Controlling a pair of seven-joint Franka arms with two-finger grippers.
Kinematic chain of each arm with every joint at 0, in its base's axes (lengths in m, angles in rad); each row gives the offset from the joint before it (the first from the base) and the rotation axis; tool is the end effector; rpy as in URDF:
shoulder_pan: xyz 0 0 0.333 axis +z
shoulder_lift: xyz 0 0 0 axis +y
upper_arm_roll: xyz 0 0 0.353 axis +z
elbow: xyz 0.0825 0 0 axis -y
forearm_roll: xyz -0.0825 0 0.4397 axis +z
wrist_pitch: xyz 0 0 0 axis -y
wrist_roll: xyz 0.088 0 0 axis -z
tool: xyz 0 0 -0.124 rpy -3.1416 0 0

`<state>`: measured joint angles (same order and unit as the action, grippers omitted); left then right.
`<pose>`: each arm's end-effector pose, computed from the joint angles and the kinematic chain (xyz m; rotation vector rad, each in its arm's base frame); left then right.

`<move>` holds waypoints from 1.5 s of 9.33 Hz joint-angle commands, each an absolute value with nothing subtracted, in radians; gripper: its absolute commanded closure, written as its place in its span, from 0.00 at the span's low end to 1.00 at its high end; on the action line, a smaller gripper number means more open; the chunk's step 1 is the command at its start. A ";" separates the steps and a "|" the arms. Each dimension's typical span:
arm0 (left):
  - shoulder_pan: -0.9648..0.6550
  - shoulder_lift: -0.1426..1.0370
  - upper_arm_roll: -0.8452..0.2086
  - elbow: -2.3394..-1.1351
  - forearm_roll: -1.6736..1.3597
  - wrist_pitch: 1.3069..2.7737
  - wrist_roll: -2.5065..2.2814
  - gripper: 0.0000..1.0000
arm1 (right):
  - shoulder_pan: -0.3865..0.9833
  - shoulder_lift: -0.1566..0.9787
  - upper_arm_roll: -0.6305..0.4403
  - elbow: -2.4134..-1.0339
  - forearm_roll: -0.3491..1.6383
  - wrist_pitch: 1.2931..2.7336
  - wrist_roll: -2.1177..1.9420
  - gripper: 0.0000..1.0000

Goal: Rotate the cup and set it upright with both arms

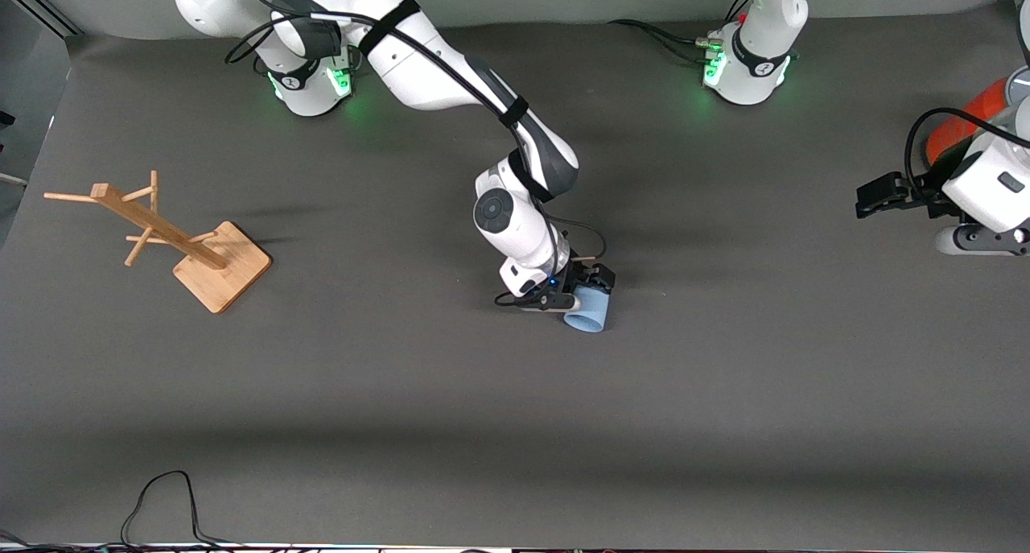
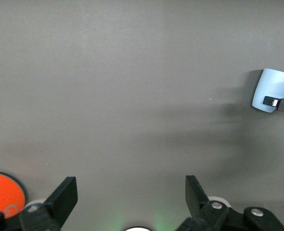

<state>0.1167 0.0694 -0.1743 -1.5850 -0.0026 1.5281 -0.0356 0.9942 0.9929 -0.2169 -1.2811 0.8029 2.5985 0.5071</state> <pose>0.6224 -0.0329 0.5915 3.1264 -0.0348 -0.1969 0.5777 0.6278 0.1569 -2.6252 0.2918 -0.0795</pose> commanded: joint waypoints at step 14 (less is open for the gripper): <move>-0.170 0.780 -0.169 -1.217 -0.092 1.779 -0.353 0.00 | 1.009 0.226 -0.984 -1.656 0.189 1.562 -0.149 0.00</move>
